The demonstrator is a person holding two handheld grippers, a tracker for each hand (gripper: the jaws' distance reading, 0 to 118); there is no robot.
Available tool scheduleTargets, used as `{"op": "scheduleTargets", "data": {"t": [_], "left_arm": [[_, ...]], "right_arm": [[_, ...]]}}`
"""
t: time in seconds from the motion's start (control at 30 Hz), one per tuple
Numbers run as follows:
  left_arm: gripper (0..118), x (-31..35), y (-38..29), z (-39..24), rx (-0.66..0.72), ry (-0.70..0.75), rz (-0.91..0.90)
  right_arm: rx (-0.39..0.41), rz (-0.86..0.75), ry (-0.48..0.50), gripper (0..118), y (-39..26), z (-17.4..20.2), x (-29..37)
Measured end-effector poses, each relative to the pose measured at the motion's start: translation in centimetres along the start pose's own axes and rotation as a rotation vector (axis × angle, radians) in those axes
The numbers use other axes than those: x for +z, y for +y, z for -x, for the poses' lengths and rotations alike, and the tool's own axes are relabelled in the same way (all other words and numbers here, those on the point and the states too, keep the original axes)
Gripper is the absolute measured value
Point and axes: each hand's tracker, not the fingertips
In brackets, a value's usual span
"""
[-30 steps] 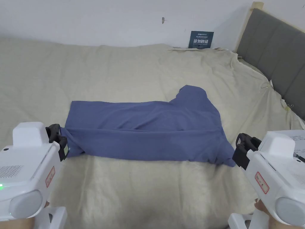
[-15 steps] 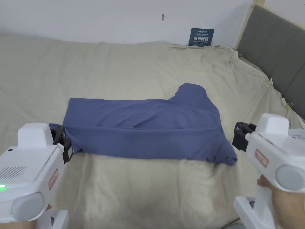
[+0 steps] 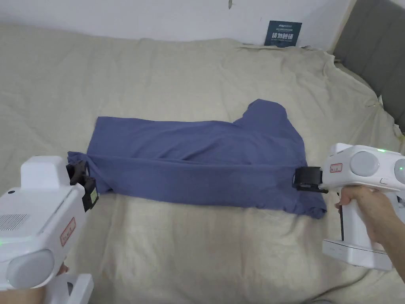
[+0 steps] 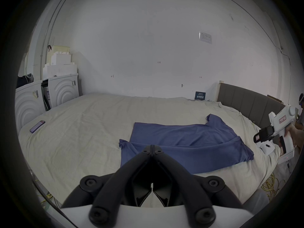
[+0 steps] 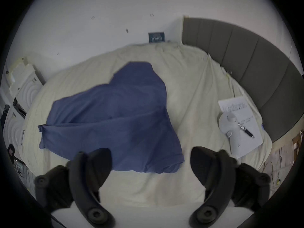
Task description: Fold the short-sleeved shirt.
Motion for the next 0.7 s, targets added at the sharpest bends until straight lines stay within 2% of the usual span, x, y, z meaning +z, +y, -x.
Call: {"op": "scheduleTargets", "data": {"t": [0.07, 0.17, 0.3, 0.33, 0.37, 0.4, 0.43, 0.47, 0.5, 0.57, 0.63, 0.67, 0.7], "left_arm": [[0, -0.2, 0.0, -0.1, -0.002, 0.004, 0.004], [0, -0.5, 0.1, -0.4, -0.008, 0.005, 0.005], [0, -0.7, 0.1, -0.7, -0.007, -0.003, 0.007], [0, -0.8, 0.1, -0.8, -0.008, -0.005, 0.01], [0, -0.9, 0.1, -0.9, -0.013, -0.004, 0.013], [0, -1.0, 0.1, -1.0, -0.018, -0.004, 0.015], [0, -1.1, 0.0, -1.0, -0.021, -0.003, 0.017], [0, -1.1, 0.0, -0.9, -0.021, -0.003, 0.023], [0, -1.3, 0.1, -0.7, -0.018, -0.007, 0.033], [0, -1.8, 0.6, 0.0, 0.016, -0.029, 0.079], [8, -2.7, 1.4, 1.1, 0.071, -0.033, 0.132], [17, -3.3, 1.9, 1.8, 0.097, -0.03, 0.156], [38, -4.0, 2.3, 2.5, 0.109, -0.018, 0.179]], "right_arm": [[-0.009, 0.037, -0.029, 102, -0.3, -0.5, -1.5], [-0.062, 0.095, -0.059, 102, -1.2, -1.6, -3.5], [-0.064, 0.118, -0.052, 101, -2.2, -1.9, -4.6], [-0.068, 0.125, -0.053, 97, -2.4, -1.8, -4.7], [-0.071, 0.126, -0.051, 86, -2.5, -1.8, -4.8], [-0.079, 0.119, -0.034, 56, -2.7, -1.8, -4.9], [-0.095, 0.112, -0.009, 34, -2.8, -1.7, -5.0], [-0.112, 0.106, -0.004, 16, -2.9, -1.6, -5.0], [-0.124, 0.096, -0.007, 9, -3.0, -1.4, -5.0], [-0.096, 0.081, -0.016, 8, -3.2, -1.4, -4.9], [-0.075, 0.074, -0.017, 7, -3.3, -1.4, -4.8], [-0.072, 0.071, -0.017, 7, -3.3, -1.5, -5.1], [-0.079, 0.068, -0.011, 7, -3.3, -1.6, -5.0]]}}
